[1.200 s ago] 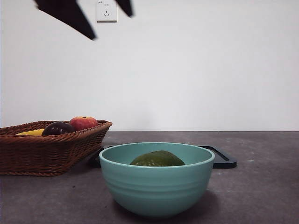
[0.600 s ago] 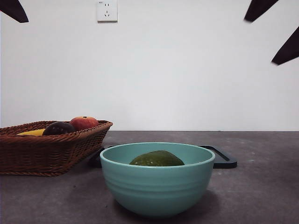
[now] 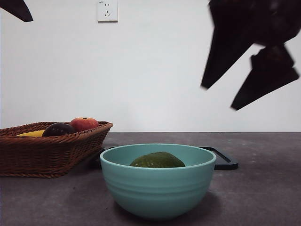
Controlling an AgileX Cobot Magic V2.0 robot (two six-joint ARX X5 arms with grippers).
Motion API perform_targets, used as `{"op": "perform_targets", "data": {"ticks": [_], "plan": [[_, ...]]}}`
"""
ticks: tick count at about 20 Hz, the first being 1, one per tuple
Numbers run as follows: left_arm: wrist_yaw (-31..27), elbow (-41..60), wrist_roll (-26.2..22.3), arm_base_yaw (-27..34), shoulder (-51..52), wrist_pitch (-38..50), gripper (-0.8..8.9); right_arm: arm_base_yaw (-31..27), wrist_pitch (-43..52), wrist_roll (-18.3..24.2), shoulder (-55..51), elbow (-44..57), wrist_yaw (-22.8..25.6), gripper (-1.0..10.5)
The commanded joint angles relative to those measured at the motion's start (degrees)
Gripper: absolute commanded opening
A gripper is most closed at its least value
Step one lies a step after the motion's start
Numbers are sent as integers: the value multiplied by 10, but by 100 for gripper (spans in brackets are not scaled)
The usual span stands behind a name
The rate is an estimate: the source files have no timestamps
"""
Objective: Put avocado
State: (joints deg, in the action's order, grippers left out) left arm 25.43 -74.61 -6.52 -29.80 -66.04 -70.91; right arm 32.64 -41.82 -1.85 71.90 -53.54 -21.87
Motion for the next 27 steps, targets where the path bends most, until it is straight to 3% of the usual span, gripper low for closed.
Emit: {"op": "perform_targets", "data": {"ticks": [1, 7, 12, 18, 21, 27], "plan": [[2, -10, -5, -4, -5, 4, 432, 32, 26, -13, 34, -11, 34, 337], [2, -10, -5, -4, -5, 4, 432, 87, 82, -25, 110, -11, 108, 279], [2, -10, -5, -4, -5, 4, 432, 102, 116, -36, 155, -11, 131, 202], [2, -10, -5, -4, -5, 4, 432, 108, 127, -38, 188, -11, 131, 111], [2, -10, -5, -4, -5, 4, 432, 107, 127, -38, 188, -11, 130, 10], [2, -10, -5, -4, -5, 4, 432, 108, 122, -53, 186, -20, 124, 10]]}}
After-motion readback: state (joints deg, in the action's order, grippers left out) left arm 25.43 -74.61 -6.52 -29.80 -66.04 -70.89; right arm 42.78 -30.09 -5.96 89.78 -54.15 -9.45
